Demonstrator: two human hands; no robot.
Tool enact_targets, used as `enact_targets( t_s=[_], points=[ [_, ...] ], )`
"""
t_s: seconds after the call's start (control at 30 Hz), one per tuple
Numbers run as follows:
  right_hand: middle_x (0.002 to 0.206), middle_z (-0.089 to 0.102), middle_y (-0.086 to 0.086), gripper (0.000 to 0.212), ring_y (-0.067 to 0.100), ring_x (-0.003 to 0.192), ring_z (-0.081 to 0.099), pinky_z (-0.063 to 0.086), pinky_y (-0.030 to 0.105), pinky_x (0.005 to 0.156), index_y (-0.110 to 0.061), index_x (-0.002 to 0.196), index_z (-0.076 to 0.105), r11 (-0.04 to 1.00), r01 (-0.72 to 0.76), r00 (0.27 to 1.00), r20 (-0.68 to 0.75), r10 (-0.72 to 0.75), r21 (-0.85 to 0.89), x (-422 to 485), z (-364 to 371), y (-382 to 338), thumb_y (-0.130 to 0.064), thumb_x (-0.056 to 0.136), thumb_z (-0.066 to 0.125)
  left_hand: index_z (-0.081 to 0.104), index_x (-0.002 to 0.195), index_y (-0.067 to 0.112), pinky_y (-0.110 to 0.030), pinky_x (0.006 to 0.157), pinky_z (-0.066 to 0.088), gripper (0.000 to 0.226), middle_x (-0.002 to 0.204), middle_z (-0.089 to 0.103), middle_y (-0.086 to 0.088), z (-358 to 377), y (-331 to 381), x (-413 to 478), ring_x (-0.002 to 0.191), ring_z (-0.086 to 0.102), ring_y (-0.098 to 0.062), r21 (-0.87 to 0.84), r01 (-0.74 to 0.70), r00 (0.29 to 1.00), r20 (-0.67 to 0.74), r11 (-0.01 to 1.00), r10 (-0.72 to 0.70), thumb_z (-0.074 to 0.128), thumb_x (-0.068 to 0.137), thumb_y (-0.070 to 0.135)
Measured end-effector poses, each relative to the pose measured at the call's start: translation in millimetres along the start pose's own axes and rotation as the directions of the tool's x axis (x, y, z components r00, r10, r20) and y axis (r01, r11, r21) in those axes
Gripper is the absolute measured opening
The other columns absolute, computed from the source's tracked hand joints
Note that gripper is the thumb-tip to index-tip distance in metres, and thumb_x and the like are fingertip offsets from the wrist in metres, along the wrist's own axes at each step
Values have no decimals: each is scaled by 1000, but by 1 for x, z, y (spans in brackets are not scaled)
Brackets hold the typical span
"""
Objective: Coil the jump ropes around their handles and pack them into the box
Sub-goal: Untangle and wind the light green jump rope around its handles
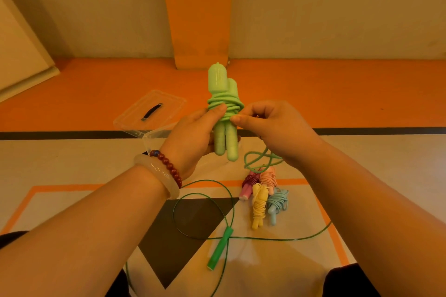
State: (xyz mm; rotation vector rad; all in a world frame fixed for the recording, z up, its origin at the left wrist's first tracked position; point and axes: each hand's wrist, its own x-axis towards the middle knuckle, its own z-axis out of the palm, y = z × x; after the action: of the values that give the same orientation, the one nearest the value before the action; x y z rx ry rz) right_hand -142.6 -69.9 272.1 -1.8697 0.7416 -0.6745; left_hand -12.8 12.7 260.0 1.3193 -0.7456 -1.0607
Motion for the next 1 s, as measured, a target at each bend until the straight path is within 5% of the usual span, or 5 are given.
enact_targets(
  t_s=[0.2,0.37,0.7,0.83,1.0],
  points=[
    [57,51,-11,21,-1,49,43,34,15,51,-16,74,65,987,30,993,113,-12,-156,-6,10,-4,-27,93,61,60,93,26,-32,61,55,22,80,67,0,9,-7,-3,60,63,-10,183,-78,976,-188,980,113,57,91,47],
    [68,58,-7,15,6,64,55,48,31,69,-24,86,56,986,3,960,276,44,-167,-5,10,-6,-27,99,49,58,82,22,-27,47,42,31,56,56,2,2,2,-1,43,50,-13,117,-44,964,-254,992,72,57,88,53],
    [51,46,-13,28,1,49,38,33,16,49,-21,74,64,999,-13,995,97,18,-48,-3,-11,-9,-33,96,51,56,86,14,-23,45,36,44,59,51,-1,7,11,-3,42,43,-11,-82,44,998,-34,996,-47,47,89,57],
    [54,46,-6,27,7,50,36,30,21,49,-19,76,67,997,-15,997,81,9,69,-4,-9,-2,-44,80,58,54,87,14,-19,42,32,55,59,47,-1,9,10,-3,41,39,-9,-202,123,991,77,972,-109,50,69,66],
    [49,49,-11,20,6,47,30,26,21,47,-9,82,67,974,-67,991,125,40,216,-3,-3,2,-29,85,60,53,93,14,-18,43,31,54,59,47,-1,4,9,-2,41,37,-8,-209,108,981,178,972,-71,50,68,63]
  ],
)
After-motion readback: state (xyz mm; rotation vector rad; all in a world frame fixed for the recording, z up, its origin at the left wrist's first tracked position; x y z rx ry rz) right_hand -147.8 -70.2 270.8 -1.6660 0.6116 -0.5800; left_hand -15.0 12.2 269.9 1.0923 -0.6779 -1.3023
